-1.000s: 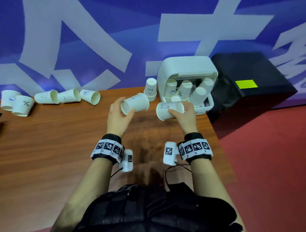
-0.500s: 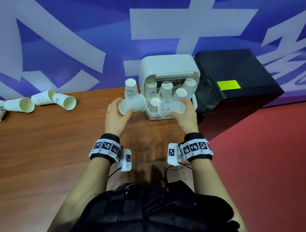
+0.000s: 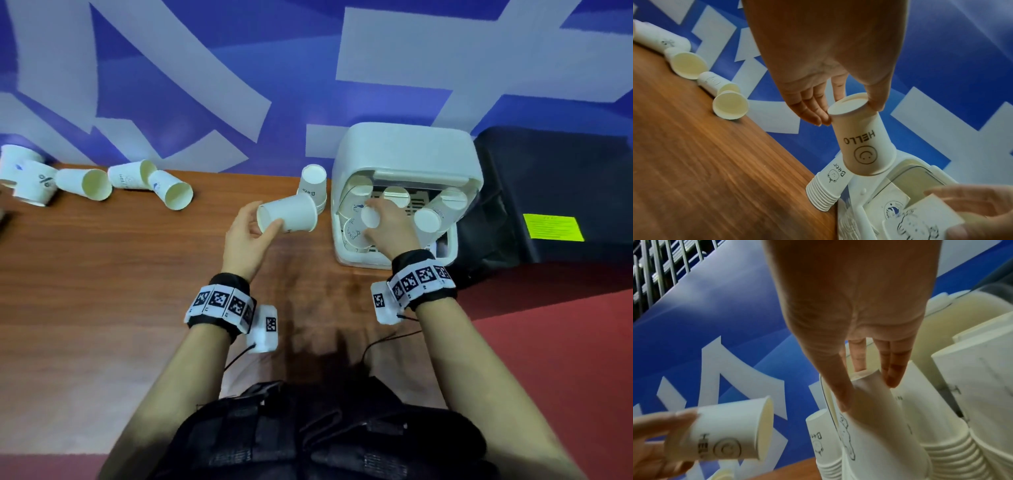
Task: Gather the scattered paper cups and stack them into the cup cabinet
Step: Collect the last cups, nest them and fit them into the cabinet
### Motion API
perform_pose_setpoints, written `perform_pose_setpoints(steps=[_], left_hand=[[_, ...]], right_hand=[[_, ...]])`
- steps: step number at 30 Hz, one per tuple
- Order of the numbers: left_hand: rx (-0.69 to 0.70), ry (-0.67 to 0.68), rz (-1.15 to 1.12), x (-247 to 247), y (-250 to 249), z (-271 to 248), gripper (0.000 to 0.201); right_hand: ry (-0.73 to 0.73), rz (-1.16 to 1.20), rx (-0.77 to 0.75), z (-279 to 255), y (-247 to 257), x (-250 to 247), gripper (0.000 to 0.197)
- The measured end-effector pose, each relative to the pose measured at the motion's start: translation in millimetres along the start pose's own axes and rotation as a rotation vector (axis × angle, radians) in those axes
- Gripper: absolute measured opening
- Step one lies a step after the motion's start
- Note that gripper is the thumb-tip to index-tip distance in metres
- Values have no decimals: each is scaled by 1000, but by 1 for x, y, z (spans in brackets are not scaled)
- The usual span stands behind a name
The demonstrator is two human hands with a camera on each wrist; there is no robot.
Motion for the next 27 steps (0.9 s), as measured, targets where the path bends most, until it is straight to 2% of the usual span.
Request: perform_pose_setpoints(steps=[3,6,9,12,17,20,23,27], left_hand=[[-72,-7,-44,0,12,4,38],[-134,-19,-80,0,24,9,44],[-164,-28,-79,3,33,12,41],[-169,-27,-67,6,30,12,46],[-120,12,-42,14,16,7,39],[-54,57,0,27,-1,1,29],[16,115,31,47,-22,-6,31],[106,201,52,81,-54,-16,39]], right_hand=[[4,-75,-10,5,-4,16,58],[65,-161,21,2,-14,37,61],[32,-165,37,-3,-19,49,61],[3,-126,49,-4,-18,53,61],[46,59,75,-17,-19,49,71],[15,131,50,-30,-20,35,72],[-69,195,94,-40,-28,8,62],[-248,360,142,-58,-39,-40,56]])
Point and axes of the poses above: each hand's wrist, its own z-axis towards the middle knuckle, its own x-axis out of the palm, y = z × x, the point moved 6 cm from there along z, towards the middle knuckle, and after that the axes turned 10 degrees about -y, right-handed, at the moved point
